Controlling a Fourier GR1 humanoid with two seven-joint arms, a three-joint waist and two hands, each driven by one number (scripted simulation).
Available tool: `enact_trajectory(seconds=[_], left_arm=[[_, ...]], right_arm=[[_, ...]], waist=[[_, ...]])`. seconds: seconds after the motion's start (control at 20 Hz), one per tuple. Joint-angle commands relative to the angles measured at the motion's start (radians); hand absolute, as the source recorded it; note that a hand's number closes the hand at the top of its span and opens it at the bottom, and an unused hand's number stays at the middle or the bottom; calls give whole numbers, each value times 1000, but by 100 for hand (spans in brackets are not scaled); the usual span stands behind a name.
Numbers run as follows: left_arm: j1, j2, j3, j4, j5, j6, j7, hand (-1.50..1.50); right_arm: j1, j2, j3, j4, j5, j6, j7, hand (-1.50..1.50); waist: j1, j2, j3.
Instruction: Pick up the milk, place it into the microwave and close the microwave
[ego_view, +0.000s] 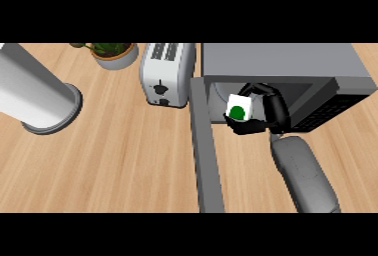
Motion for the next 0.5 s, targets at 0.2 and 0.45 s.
enact_trajectory(seconds=[0.2,0.45], left_arm=[[-41,18,15,30,-3,-18,2,-150],[-47,16,8,41,-11,-44,-3,-150]], right_arm=[[-257,26,-23,338,131,-182,-7,150],[-406,-27,-65,526,167,-240,2,150]], waist=[[24,10,1],[40,17,1]])
